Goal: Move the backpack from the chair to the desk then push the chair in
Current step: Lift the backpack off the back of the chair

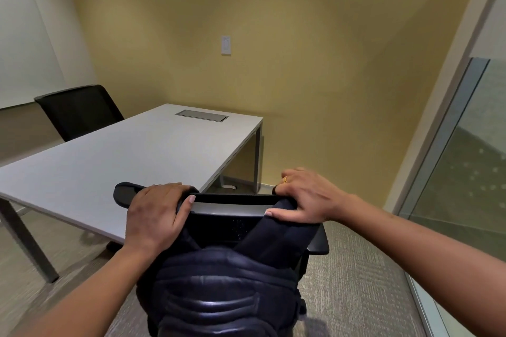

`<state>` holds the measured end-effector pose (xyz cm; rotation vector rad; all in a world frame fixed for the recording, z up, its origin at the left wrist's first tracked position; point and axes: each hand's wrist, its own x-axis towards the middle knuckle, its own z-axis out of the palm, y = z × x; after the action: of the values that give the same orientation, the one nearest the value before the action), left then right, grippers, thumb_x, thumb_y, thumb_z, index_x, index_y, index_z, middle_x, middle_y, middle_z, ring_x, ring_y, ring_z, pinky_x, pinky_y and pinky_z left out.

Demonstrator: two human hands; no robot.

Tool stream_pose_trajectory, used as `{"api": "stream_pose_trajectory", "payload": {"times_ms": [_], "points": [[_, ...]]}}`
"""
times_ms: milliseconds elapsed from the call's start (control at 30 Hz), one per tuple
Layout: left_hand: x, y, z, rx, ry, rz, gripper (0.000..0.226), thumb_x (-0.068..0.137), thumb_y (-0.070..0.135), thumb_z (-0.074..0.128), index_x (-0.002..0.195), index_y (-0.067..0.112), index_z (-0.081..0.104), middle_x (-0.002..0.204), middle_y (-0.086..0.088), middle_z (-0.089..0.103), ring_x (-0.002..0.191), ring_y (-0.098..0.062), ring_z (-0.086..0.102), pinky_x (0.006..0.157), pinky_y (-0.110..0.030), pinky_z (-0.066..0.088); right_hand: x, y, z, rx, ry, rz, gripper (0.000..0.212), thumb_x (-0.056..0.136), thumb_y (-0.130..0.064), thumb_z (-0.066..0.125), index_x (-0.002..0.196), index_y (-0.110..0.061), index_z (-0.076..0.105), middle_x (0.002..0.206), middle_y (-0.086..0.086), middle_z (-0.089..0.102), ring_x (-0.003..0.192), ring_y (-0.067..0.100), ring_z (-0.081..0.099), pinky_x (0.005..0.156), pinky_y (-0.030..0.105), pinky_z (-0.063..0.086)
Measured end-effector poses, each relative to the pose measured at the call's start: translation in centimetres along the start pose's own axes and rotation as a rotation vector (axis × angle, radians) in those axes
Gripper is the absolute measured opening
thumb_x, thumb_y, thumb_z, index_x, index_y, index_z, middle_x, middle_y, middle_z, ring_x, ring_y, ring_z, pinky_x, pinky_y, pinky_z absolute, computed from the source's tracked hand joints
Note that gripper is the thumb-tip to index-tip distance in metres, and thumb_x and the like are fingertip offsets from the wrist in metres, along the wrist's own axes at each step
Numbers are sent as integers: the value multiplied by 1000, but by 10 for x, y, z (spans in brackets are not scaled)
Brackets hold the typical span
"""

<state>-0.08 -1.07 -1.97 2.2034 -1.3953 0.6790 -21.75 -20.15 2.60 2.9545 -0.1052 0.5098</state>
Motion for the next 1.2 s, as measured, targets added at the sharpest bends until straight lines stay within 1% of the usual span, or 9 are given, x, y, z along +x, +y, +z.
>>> {"api": "stream_pose_trajectory", "payload": {"times_ms": [100,167,267,400,567,667,767,967,1200], "points": [[0,0,0,2,-13,-3,44,88,42,30,94,19,67,88,0,71,82,-26,65,76,-38,47,-4,-2,-2,-38,29,18,48,84,-62,45,67,-16,46,66,3,52,70,12,33,64,33,36],[2,0,0,4,-23,-9,45,87,42,30,95,18,67,89,-1,71,84,-26,65,77,-38,47,-12,11,-8,41,-41,-6,51,81,-65,46,93,-16,53,97,4,62,94,13,45,84,31,40],[4,-1,1,6,-32,-11,49,89,46,26,96,19,67,91,-1,71,86,-25,65,78,-39,47,-29,34,-14,165,-227,-38,79,76,-68,51,138,-23,30,146,0,35,136,9,23,111,22,16],[4,-2,2,4,-32,-12,64,92,53,13,98,19,67,93,-1,71,89,-24,66,80,-39,46,-26,49,-7,197,-272,-40,93,72,-68,54,144,-25,14,152,-1,22,139,4,9,113,23,6],[4,-1,2,13,-22,-9,61,92,52,15,97,19,66,93,-1,71,88,-24,66,81,-37,44,-17,58,2,275,-269,-41,96,67,-73,54,141,-20,24,148,6,30,135,0,13,109,12,3],[5,1,1,18,-30,-5,61,92,52,15,97,19,66,93,-1,72,87,-24,66,81,-37,44,-13,59,5,330,-231,-23,97,60,-82,50,130,-16,35,135,6,43,122,14,39,104,22,26],[4,2,-1,22,-27,-4,63,92,52,14,97,18,67,93,-2,72,88,-25,66,80,-39,45,-11,58,11,356,-155,-38,94,59,-85,46,118,-12,42,112,4,50,101,15,46,88,32,38],[4,4,-3,29,-14,2,62,92,50,16,97,16,67,92,-4,72,87,-27,67,78,-41,47,-7,54,10,121,-76,-139,86,54,-95,21,76,-14,41,70,-8,35,70,13,31,69,31,19],[3,5,-3,62,-32,-25,45,87,40,30,95,16,68,91,-5,72,86,-28,67,78,-40,44,-18,43,-8,-70,-39,-120,78,57,-93,18,66,-17,35,54,0,43,54,20,38,64,32,20]]}}
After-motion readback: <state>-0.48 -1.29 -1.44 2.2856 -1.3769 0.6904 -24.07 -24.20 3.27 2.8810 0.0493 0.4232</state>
